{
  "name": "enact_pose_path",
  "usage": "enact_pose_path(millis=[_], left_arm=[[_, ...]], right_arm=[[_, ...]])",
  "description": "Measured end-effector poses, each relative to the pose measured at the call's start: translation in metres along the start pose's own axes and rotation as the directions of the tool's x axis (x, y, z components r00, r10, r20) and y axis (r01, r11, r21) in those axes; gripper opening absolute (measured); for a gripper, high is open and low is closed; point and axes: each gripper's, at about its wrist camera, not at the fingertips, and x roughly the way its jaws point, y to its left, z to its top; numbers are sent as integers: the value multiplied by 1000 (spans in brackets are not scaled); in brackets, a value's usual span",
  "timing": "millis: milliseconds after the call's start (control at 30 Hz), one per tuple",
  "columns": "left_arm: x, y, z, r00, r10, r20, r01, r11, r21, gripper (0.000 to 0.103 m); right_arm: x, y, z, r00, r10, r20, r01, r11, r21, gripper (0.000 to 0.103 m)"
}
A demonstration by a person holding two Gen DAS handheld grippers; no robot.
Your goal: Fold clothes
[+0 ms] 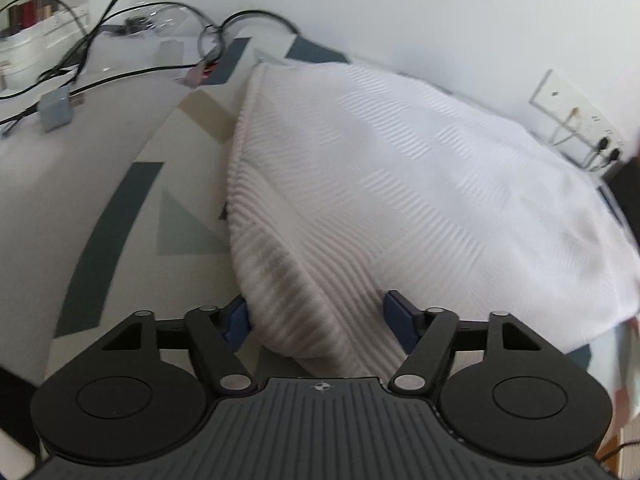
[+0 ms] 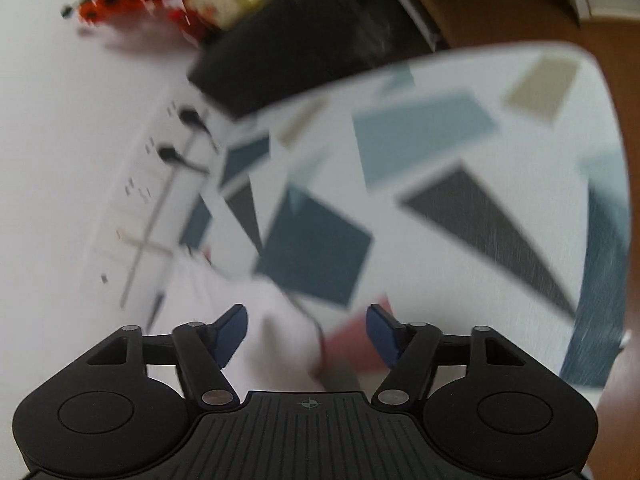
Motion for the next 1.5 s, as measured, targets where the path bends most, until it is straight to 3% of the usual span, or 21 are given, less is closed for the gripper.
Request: enact_pose_path(millis=[67,133,167,267,300,367,467,567,667,733,767,833,867,933,1033,1133,1200,1267,1333,1500], left_arm=[[-1,-1,1,1000,19,-15,-19,1000,-1,60],[-2,0,1,1000,20,-24,-20,1000,6,49],[-3,0,1,999,20,-28,-20,1000,9,23],[-4,-2,4,999,32,-32,-30,998,47,17],[-4,-4,5,999,38,-31,-36,997,64,16],[-7,-2,6,999,43,-18,-42,997,63,15],[-10,0,6,1000,22,-14,-22,999,44,15],[-10,0,4,1000,18,-24,-17,999,34,15],[-8,9,4,999,-9,-47,8,999,-33,16],[-9,14,5,998,-25,-61,21,998,-63,18],[-9,16,6,997,-32,-74,26,997,-75,22],[-10,20,7,994,-35,-106,24,995,-98,37],[-11,21,8,991,-30,-127,16,994,-110,48],[-16,24,8,986,-63,-152,41,988,-148,52],[-18,33,2,965,-188,-184,127,946,-300,52],[-11,38,-5,932,-315,-179,202,863,-463,52],[-6,34,-6,912,-380,-155,251,816,-521,52],[2,25,-6,896,-418,-148,284,796,-534,57],[14,15,-6,887,-430,-171,281,794,-539,62],[32,1,-6,884,-444,-146,286,761,-582,62]], right_arm=[[13,-4,-11,999,12,-39,-11,1000,27,53],[20,-3,-19,998,39,-48,-37,999,33,51],[22,0,-25,997,51,-49,-49,998,31,49],[31,11,-31,994,84,-64,-84,996,11,14],[30,17,-27,996,73,-53,-74,997,-19,9],[25,30,-18,998,61,-16,-62,995,-80,7],[4,60,-6,988,114,100,-93,976,-196,7],[5,73,-5,990,95,107,-63,961,-271,7],[27,49,-6,997,-64,48,71,982,-173,8],[28,31,-10,996,-89,29,91,990,-106,9],[26,25,-12,996,-84,28,87,992,-86,10],[19,24,-15,997,-79,24,80,993,-81,23],[14,24,-16,996,-88,22,90,993,-74,37],[8,24,-22,996,-87,1,87,993,-75,40],[5,24,-39,996,-47,-75,40,995,-90,40],[10,26,-51,992,-21,-125,13,998,-61,40],[14,28,-56,990,-14,-142,9,999,-36,37],[19,29,-58,987,-4,-160,1,1000,-18,33],[21,30,-60,986,0,-167,-2,1000,-15,33],[25,30,-65,981,6,-194,-7,1000,0,33]])
